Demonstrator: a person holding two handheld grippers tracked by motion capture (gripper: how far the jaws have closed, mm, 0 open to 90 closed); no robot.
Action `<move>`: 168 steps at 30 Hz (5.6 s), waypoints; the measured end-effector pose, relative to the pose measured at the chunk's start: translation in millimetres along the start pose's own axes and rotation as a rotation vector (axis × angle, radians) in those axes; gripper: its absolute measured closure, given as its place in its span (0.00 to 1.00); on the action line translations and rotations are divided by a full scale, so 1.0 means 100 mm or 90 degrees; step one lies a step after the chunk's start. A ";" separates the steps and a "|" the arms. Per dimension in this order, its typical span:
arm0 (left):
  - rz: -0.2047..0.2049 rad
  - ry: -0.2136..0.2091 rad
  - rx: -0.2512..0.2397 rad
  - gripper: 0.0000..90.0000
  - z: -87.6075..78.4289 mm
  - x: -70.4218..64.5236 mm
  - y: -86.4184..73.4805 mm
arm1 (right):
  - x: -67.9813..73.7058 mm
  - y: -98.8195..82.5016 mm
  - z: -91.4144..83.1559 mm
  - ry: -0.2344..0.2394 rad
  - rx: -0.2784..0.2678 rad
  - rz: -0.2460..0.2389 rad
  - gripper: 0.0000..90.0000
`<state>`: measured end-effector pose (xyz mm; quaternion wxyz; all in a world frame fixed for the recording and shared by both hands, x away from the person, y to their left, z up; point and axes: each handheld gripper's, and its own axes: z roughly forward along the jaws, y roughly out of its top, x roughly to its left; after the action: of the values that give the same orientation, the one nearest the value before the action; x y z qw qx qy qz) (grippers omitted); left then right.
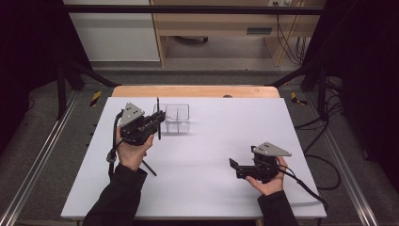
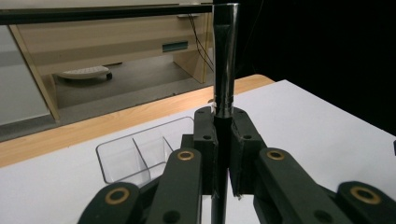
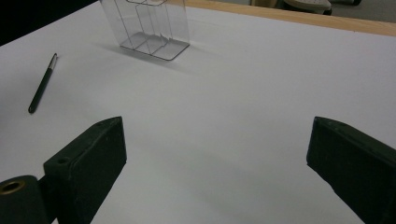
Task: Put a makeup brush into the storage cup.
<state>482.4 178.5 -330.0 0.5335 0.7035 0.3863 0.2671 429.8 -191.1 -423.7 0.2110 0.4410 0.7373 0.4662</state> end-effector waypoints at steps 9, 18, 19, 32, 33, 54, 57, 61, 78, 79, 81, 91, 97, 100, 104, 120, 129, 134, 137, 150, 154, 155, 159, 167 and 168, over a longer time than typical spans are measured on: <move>0.010 0.000 -0.008 0.92 0.11 -0.01 0.13 | 0.00 0.00 0.00 0.001 0.000 0.001 0.06; 0.009 0.009 -0.005 0.92 0.28 0.03 0.22 | -0.01 0.02 -0.02 0.002 -0.007 0.002 0.06; 0.008 0.009 -0.003 0.92 0.30 0.04 0.23 | -0.01 0.02 -0.02 0.003 -0.008 0.002 0.06; 0.010 0.024 0.002 0.92 0.52 0.15 0.29 | -0.01 0.03 -0.03 0.004 -0.014 0.006 0.06; 0.011 0.024 0.004 0.92 0.55 0.15 0.29 | -0.01 0.03 -0.03 0.003 -0.014 0.006 0.06; -0.007 0.048 0.014 0.92 0.96 0.35 0.23 | -0.01 0.03 -0.03 0.008 -0.016 0.006 0.06; -0.008 0.051 0.017 0.92 1.00 0.38 0.22 | -0.01 0.03 -0.03 0.008 -0.017 0.008 0.06; -0.007 0.056 0.022 0.92 1.07 0.41 0.19 | -0.02 0.03 -0.03 0.009 -0.018 0.008 0.06; -0.007 0.068 0.034 0.92 1.26 0.47 0.05 | -0.01 0.03 -0.02 0.014 -0.017 0.007 0.06; -0.006 0.069 0.035 0.92 1.27 0.47 0.04 | -0.01 0.03 -0.02 0.014 -0.017 0.007 0.06; -0.008 0.069 0.038 0.92 1.27 0.48 0.02 | -0.01 0.03 -0.02 0.014 -0.016 0.008 0.06; -0.016 0.069 0.052 0.92 1.27 0.52 -0.09 | -0.01 0.03 -0.02 0.017 -0.017 0.006 0.06; -0.019 0.068 0.057 0.92 1.27 0.52 -0.15 | -0.01 0.03 -0.02 0.016 -0.018 0.006 0.06; -0.019 0.069 0.062 0.92 1.28 0.52 -0.19 | 0.00 0.03 -0.02 0.017 -0.018 0.007 0.06; -0.018 0.070 0.069 0.92 1.29 0.52 -0.23 | 0.00 0.04 -0.02 0.017 -0.018 0.007 0.06; -0.010 0.075 0.092 0.86 1.24 0.50 -0.29 | 0.00 0.04 -0.02 0.019 -0.018 0.009 0.06; -0.018 0.054 0.070 0.73 0.98 0.52 -0.27 | -0.01 0.05 -0.03 0.017 -0.024 0.012 0.06; -0.019 0.036 0.062 0.65 0.81 0.49 -0.26 | -0.03 0.06 -0.06 0.014 -0.031 0.012 0.06; -0.017 0.025 0.063 0.59 0.72 0.46 -0.26 | -0.03 0.07 -0.08 0.012 -0.035 0.015 0.06; 0.007 -0.006 0.049 0.39 0.41 0.31 -0.32 | -0.04 0.08 -0.10 0.007 -0.043 0.016 0.06; 0.022 0.000 0.057 0.34 0.32 0.29 -0.36 | -0.05 0.08 -0.11 0.004 -0.044 0.015 0.06; 0.023 0.002 0.059 0.33 0.30 0.29 -0.37 | -0.05 0.09 -0.11 0.004 -0.044 0.015 0.06; 0.020 -0.002 0.054 0.30 0.18 0.27 -0.41 | -0.05 0.09 -0.12 0.003 -0.045 0.015 0.06; 0.022 -0.005 0.067 0.25 -0.04 0.25 -0.52 | -0.05 0.09 -0.13 0.002 -0.046 0.016 0.06; 0.025 -0.001 0.068 0.24 -0.06 0.25 -0.53 | -0.06 0.09 -0.13 0.001 -0.046 0.015 0.06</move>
<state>477.6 209.3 -380.1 0.4904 0.7385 0.3855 0.2560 427.6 -200.6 -410.2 0.2206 0.4413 0.7148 0.4956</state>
